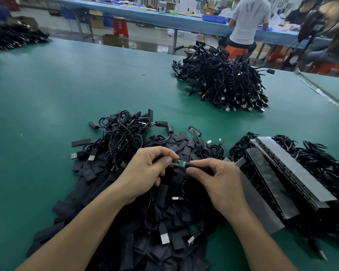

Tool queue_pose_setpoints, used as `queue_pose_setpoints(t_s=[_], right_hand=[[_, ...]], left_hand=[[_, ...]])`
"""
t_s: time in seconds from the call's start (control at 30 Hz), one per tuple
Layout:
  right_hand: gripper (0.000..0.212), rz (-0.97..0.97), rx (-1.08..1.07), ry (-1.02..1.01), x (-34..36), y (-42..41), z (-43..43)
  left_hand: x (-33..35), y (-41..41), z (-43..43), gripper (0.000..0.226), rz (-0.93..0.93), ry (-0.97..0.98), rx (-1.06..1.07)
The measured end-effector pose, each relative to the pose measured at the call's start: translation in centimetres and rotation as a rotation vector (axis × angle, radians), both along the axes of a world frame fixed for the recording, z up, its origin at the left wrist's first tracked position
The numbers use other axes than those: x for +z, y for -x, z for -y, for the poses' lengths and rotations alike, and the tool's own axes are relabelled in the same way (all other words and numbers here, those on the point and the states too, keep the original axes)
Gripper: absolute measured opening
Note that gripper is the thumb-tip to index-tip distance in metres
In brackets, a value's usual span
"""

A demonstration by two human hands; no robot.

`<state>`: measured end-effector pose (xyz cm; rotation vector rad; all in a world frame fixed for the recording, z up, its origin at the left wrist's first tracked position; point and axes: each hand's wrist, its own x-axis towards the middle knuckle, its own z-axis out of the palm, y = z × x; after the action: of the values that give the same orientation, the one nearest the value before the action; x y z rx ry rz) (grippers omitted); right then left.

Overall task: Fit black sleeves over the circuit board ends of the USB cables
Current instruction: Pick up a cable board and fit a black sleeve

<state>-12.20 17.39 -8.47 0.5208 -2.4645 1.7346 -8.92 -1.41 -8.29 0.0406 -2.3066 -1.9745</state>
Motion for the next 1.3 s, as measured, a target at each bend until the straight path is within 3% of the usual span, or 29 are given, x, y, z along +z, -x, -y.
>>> queue_pose_setpoints(t_s=[0.27, 0.6, 1.0, 1.3], right_hand=[[0.027, -0.038, 0.023, -0.061, -0.17, -0.13, 0.11], [0.025, -0.242, 0.013, -0.146, -0.23, -0.46, 0.47], [0.024, -0.289, -0.054, -0.171, -0.51, -0.40, 0.48], [0.023, -0.323, -0.020, -0.160, -0.60, -0.38, 0.37]], left_hand=[[-0.30, 0.13, 0.04, 0.029, 0.002, 0.109, 0.009], [-0.23, -0.04, -0.08, 0.004, -0.011, 0.018, -0.042], [0.05, 0.09, 0.12, 0.016, 0.022, -0.097, 0.021], [-0.06, 0.14, 0.14, 0.013, 0.033, -0.168, 0.005]])
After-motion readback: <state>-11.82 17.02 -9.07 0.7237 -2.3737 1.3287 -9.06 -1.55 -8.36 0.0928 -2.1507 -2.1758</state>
